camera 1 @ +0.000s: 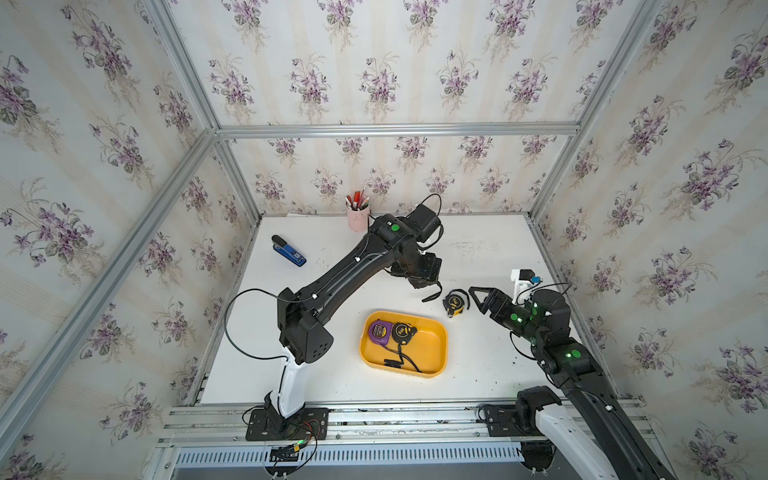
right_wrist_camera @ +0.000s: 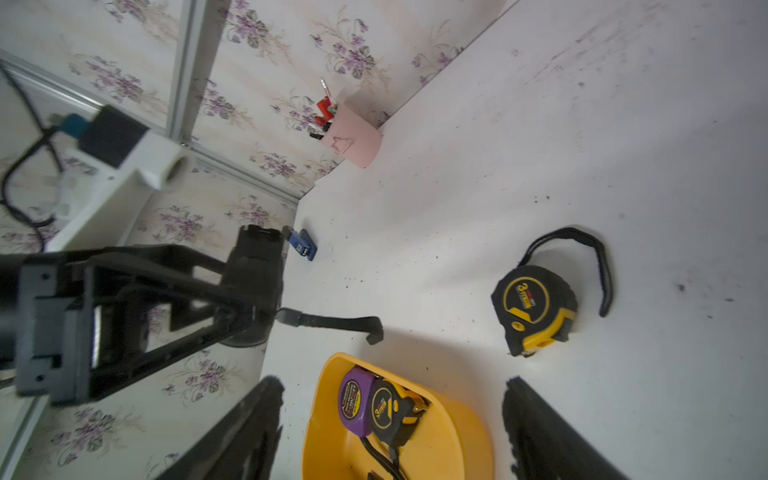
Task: Take the tape measure out of the storage box
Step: Place the tape measure at the center of the board.
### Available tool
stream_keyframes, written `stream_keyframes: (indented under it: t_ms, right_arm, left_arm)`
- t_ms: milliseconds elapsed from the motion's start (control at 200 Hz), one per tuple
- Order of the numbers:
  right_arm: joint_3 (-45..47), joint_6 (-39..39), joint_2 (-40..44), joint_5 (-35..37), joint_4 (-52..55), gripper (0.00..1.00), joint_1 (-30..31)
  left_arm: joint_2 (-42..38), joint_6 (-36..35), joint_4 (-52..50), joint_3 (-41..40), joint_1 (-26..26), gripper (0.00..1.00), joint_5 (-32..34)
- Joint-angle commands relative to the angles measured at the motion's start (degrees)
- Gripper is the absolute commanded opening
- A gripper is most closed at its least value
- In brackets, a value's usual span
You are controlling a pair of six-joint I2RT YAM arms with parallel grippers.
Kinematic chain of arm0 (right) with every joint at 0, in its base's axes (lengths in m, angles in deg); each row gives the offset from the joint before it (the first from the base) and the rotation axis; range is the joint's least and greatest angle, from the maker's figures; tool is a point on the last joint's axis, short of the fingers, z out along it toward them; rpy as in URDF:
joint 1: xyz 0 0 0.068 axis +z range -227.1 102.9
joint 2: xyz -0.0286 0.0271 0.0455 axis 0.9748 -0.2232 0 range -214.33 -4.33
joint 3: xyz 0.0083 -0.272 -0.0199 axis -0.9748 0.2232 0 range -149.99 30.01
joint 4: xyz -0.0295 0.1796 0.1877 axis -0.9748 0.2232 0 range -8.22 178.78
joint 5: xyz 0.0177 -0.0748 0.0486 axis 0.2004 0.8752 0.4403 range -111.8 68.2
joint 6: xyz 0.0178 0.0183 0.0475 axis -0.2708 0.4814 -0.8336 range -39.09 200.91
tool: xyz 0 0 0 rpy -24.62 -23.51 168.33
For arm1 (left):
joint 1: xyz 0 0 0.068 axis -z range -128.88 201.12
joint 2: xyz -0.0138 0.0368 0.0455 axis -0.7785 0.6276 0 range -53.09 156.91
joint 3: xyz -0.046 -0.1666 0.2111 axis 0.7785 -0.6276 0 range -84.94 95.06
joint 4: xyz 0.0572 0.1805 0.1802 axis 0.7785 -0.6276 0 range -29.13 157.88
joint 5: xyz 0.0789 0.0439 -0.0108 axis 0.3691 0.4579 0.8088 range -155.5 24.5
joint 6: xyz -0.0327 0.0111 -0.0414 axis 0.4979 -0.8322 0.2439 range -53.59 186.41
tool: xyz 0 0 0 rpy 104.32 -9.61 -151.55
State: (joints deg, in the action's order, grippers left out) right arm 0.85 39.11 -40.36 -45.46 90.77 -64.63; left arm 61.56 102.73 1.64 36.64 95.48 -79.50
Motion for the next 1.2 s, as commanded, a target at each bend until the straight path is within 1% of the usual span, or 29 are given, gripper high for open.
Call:
stream_keyframes:
  t_ms: [0,60,185,340,535,699,914,1194]
  right_arm:
    - [0.9,0.8,-0.1,-6.3,-11.0,0.86,0.1]
    - [1.5,0.4,-0.6,-7.9,-13.3,0.85,0.2]
    - [1.7,0.0,-1.3,-10.2,-15.8,0.85,0.7]
    - [1.7,0.2,-1.1,-11.8,-16.6,0.84,1.4]
    - [1.1,1.2,-1.7,-8.7,-19.0,0.83,2.7]
    - [-0.4,2.3,-7.3,-6.7,-23.8,0.83,3.7]
    - [-2.3,3.5,-14.5,-5.7,-28.6,0.83,5.2]
    - [-2.6,3.3,-18.4,-2.7,-32.6,0.82,6.8]
  left_arm:
    - [-2.7,15.0,17.7,-6.1,-1.0,0.04,-10.3]
    - [-2.3,17.3,20.0,-6.4,-1.5,0.05,-10.4]
    - [0.7,19.1,19.9,-1.7,-1.6,0.03,-11.3]
    - [0.0,22.9,25.0,-3.3,-1.5,0.01,-11.2]
    - [0.7,25.5,24.7,-2.2,-1.6,0.0,-11.9]
    - [-0.8,28.2,26.8,-4.6,-1.6,0.0,-12.2]
    - [-0.7,29.3,27.4,-4.8,-1.2,0.0,-13.6]
    - [-0.9,29.6,27.8,-5.4,-0.6,0.0,-14.0]
